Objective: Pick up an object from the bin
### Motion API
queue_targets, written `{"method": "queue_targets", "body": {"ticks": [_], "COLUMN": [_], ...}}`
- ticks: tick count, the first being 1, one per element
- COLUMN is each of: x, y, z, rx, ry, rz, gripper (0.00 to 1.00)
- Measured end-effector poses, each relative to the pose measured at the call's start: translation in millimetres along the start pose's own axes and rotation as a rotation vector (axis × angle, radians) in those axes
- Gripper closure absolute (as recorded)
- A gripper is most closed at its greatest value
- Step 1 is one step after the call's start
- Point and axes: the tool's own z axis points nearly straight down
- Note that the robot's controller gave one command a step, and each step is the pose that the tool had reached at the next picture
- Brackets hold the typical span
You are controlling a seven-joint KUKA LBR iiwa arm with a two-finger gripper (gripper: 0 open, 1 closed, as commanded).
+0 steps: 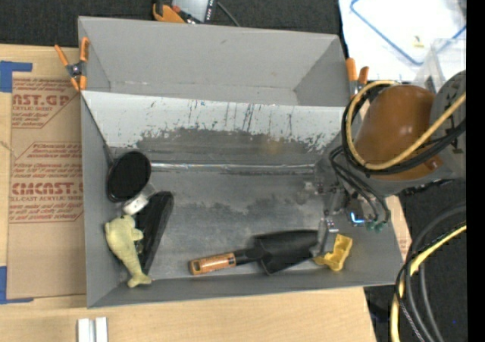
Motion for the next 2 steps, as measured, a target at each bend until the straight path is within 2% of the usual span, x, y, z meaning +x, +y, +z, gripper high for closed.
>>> {"method": "queue_targets", "body": {"ticks": [1,2], "x": [0.0,0.2], "y": [0.0,34.7], "z": [0.0,38.7], "rx": [0.0,0.0], "ry": [0.0,-0.001], "rz": [0.0,-0.429], "gripper": [0.0,0.0]}}
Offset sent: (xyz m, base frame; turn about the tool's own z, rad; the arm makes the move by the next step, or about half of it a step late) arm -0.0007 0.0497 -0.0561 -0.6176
